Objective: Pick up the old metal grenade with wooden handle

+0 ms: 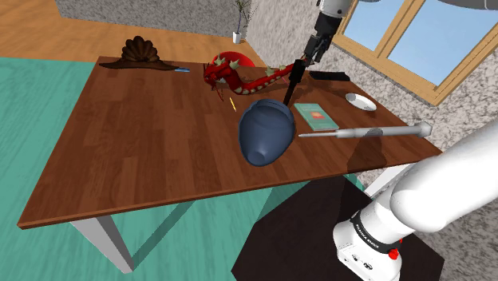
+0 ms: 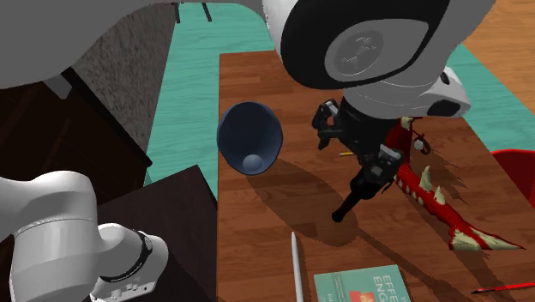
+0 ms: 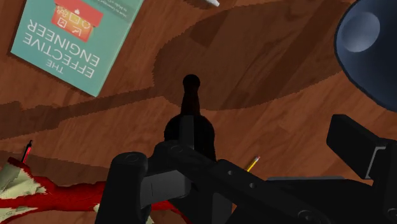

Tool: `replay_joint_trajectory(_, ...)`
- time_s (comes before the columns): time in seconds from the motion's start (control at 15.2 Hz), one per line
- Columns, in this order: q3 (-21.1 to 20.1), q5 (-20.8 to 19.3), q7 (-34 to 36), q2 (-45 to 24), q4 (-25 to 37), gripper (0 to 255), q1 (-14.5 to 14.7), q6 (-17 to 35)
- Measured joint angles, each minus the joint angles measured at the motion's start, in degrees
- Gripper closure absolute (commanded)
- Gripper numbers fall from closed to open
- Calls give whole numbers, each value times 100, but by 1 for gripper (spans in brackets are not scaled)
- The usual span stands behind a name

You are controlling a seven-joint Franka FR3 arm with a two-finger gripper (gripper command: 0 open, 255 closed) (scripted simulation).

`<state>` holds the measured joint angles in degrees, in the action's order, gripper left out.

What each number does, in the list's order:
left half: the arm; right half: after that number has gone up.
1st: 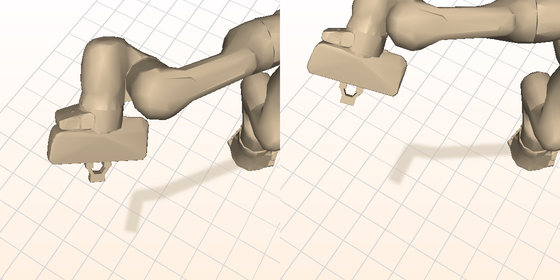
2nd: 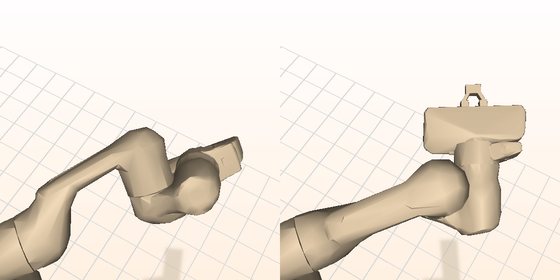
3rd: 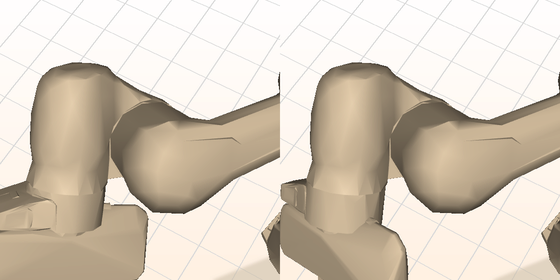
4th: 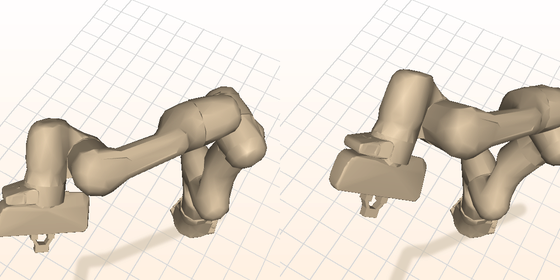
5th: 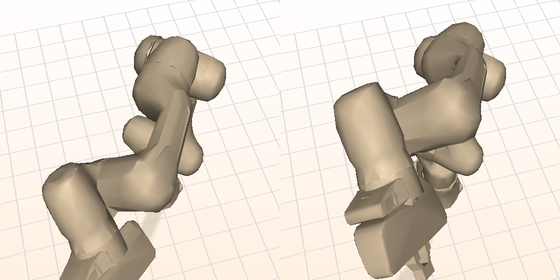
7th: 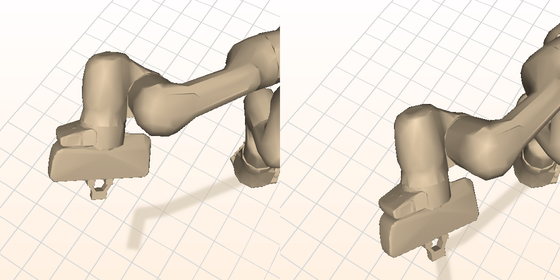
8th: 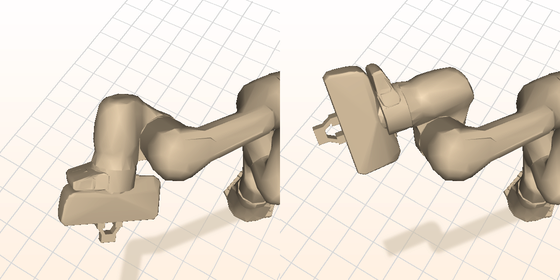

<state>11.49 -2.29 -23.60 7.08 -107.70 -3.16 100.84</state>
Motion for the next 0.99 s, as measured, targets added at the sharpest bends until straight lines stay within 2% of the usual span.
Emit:
replay_joint_trajectory(0.4, 223, 361, -450, -1280, 1225, 0, -187, -42)
replay_joint_trajectory(0.92, 232, 399, -497, -1392, 832, 0, -205, 451)
replay_joint_trajectory(0.99, 232, 399, -496, -1393, 818, 255, -205, 467)
